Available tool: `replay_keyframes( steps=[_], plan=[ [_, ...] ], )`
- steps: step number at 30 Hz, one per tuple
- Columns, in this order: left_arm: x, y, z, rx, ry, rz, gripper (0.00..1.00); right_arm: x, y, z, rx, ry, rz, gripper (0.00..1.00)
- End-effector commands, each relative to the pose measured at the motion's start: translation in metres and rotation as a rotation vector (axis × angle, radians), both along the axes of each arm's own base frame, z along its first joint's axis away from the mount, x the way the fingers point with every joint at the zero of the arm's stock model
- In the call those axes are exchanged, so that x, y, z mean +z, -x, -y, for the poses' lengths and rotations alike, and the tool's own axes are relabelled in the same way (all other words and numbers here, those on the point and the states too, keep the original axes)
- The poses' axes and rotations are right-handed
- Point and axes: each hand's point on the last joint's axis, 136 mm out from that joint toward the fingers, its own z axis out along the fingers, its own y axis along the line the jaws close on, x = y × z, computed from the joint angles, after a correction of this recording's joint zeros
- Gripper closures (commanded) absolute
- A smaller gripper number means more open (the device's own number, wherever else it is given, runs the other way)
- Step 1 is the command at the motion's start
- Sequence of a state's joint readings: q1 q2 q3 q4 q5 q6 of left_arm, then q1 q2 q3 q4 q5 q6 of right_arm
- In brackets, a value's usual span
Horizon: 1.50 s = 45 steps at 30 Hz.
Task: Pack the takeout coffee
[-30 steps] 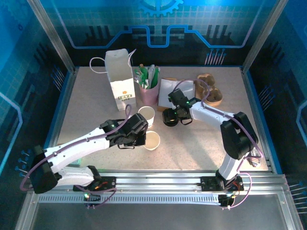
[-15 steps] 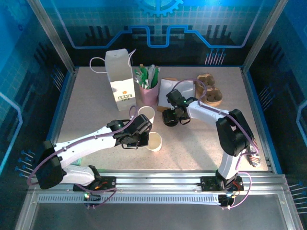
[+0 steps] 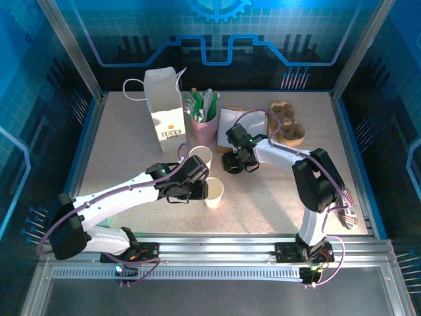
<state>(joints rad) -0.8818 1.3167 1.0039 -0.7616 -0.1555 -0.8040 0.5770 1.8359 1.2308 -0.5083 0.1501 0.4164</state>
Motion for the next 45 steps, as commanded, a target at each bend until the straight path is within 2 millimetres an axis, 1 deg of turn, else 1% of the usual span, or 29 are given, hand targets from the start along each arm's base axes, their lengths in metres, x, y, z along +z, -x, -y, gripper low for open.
replay_keyframes(
  steps=[1, 4, 8, 13, 15, 16, 20, 22, 24, 28, 33, 40, 43, 45],
  plan=[
    [0.021, -0.006, -0.005, -0.004, -0.011, 0.062, 0.40, -0.001, -0.003, -0.006, 0.024, 0.011, 0.001, 0.23],
    [0.035, -0.010, -0.011, 0.007, -0.010, 0.112, 0.34, 0.000, -0.005, -0.006, 0.022, 0.025, 0.014, 0.22],
    [0.050, -0.013, -0.024, 0.030, -0.009, 0.168, 0.31, -0.002, -0.008, -0.006, 0.021, 0.037, 0.015, 0.22],
    [0.060, -0.014, -0.037, 0.056, -0.005, 0.216, 0.26, -0.007, -0.009, -0.009, 0.025, 0.042, 0.009, 0.23],
    [0.063, -0.014, -0.040, 0.060, -0.001, 0.235, 0.22, -0.009, -0.009, -0.010, 0.030, 0.044, 0.010, 0.24],
    [0.064, -0.014, -0.042, 0.063, -0.002, 0.240, 0.19, -0.009, -0.009, -0.010, 0.032, 0.046, 0.010, 0.24],
    [0.066, -0.014, -0.050, 0.077, -0.021, 0.259, 0.16, -0.006, -0.007, -0.011, 0.036, 0.049, 0.017, 0.27],
    [0.067, -0.014, -0.053, 0.083, -0.028, 0.267, 0.15, -0.003, -0.005, -0.011, 0.041, 0.052, 0.026, 0.29],
    [0.069, -0.015, -0.058, 0.094, -0.037, 0.280, 0.15, 0.000, -0.004, -0.010, 0.046, 0.052, 0.034, 0.33],
    [0.073, -0.016, -0.067, 0.116, -0.042, 0.305, 0.14, 0.003, 0.002, -0.009, 0.050, 0.055, 0.031, 0.33],
    [0.075, -0.018, -0.077, 0.142, -0.042, 0.317, 0.14, 0.016, 0.013, -0.009, 0.066, 0.047, 0.058, 0.34],
    [0.077, -0.024, -0.083, 0.158, -0.047, 0.332, 0.11, 0.041, 0.022, -0.002, 0.074, 0.030, 0.110, 0.35],
    [0.076, -0.025, -0.082, 0.159, -0.040, 0.331, 0.11, 0.043, 0.025, -0.001, 0.081, 0.028, 0.108, 0.36],
    [0.074, -0.025, -0.080, 0.158, -0.036, 0.325, 0.11, 0.039, 0.027, -0.001, 0.084, 0.027, 0.099, 0.36]
  ],
)
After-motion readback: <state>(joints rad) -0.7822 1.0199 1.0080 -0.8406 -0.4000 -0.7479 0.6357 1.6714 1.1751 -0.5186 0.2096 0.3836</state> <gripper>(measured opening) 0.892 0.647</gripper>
